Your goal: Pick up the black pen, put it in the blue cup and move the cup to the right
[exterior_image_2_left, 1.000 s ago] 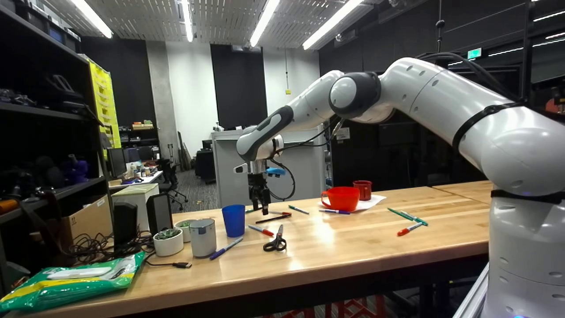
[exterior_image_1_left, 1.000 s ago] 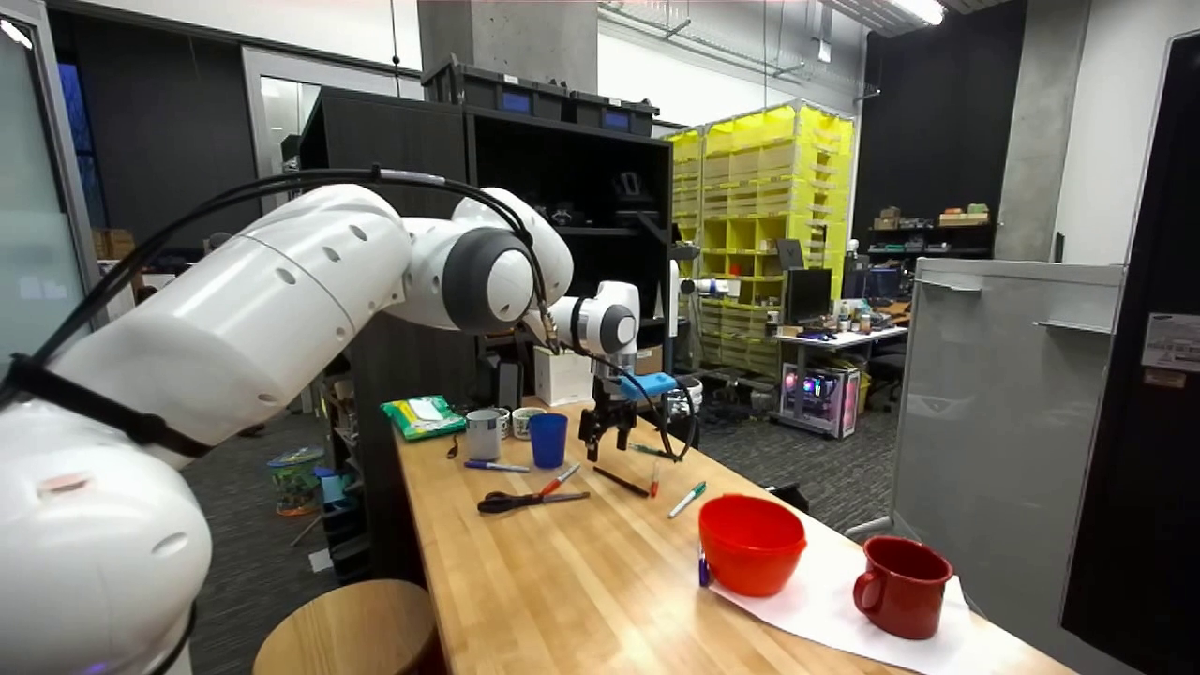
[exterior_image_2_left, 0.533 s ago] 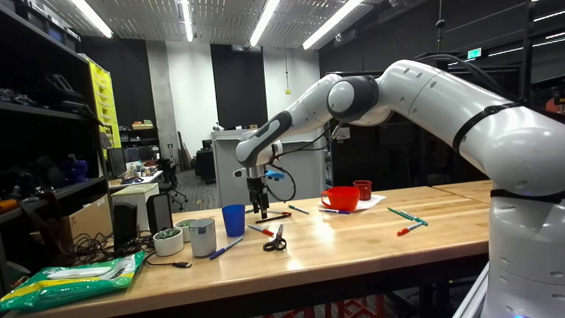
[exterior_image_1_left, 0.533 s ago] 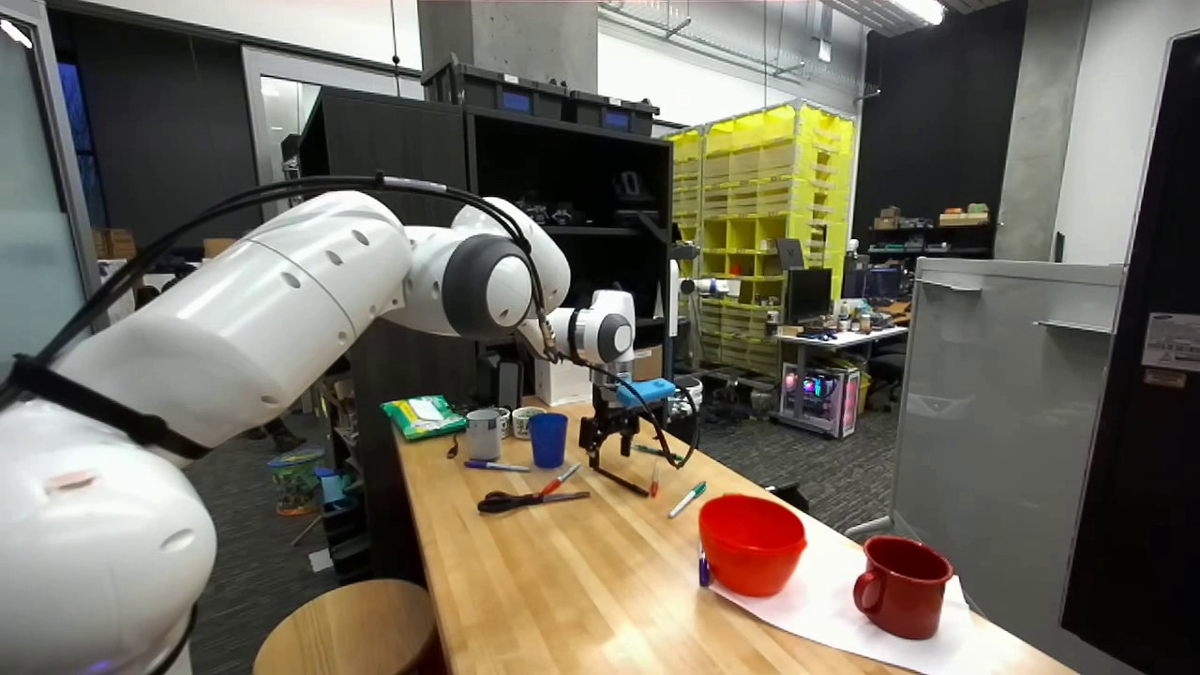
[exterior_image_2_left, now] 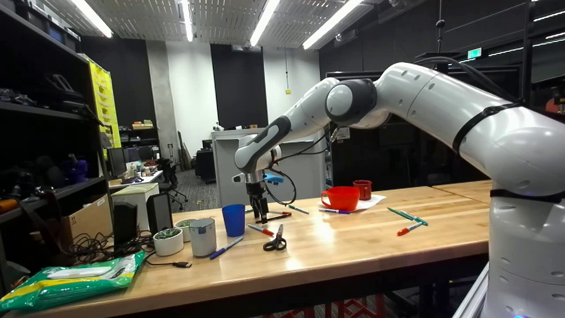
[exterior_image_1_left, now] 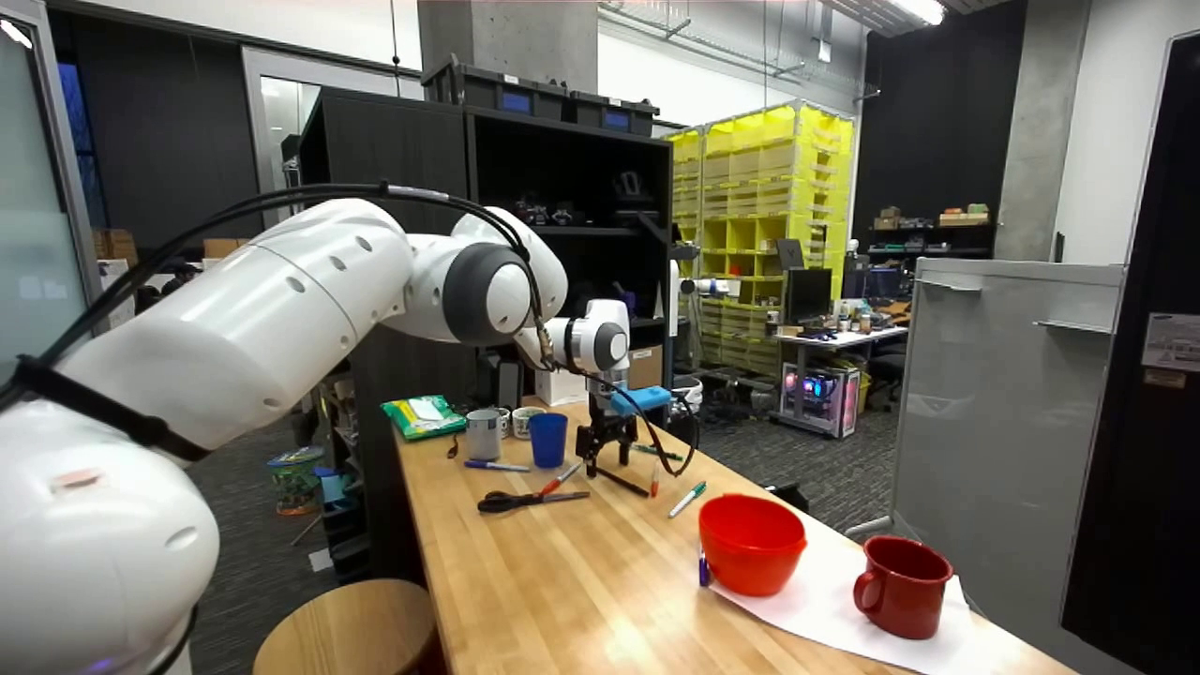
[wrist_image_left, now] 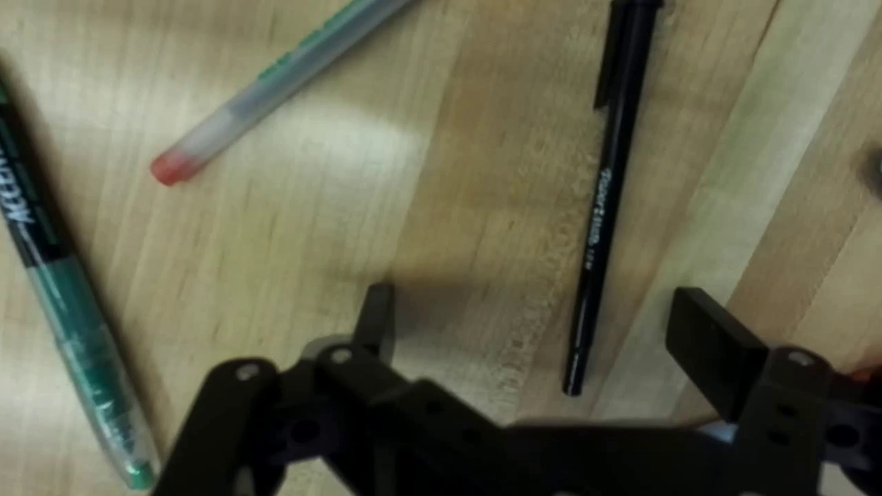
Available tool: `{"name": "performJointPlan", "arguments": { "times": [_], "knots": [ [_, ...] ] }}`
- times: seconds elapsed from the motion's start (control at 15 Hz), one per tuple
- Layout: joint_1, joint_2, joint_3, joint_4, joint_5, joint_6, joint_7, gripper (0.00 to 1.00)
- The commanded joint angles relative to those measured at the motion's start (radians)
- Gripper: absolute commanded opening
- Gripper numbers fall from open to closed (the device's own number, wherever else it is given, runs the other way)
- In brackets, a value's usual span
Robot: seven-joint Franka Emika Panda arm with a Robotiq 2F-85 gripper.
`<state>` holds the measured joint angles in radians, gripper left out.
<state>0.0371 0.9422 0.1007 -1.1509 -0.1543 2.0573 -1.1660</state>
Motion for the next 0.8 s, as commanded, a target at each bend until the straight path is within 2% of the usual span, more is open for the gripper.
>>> {"name": "performJointPlan", "arguments": {
  "times": [0.0, 0.2, 0.27, 0.4, 0.53, 0.73],
  "knots": [
    [0.012, 0.019, -0.009, 0.026, -0.014, 0.002, 0.02, 1.0],
    [0.012, 0.02, -0.008, 0.026, -0.013, 0.001, 0.018, 0.98],
    [0.011, 0.02, -0.007, 0.025, -0.012, 0.002, 0.017, 0.73],
    [0.008, 0.018, -0.004, 0.026, -0.008, 0.004, 0.014, 0.71],
    [0.005, 0.015, -0.001, 0.027, -0.005, 0.01, 0.011, 0.58],
    [0.003, 0.012, 0.0, 0.029, -0.003, 0.022, 0.009, 0.34]
  ]
}}
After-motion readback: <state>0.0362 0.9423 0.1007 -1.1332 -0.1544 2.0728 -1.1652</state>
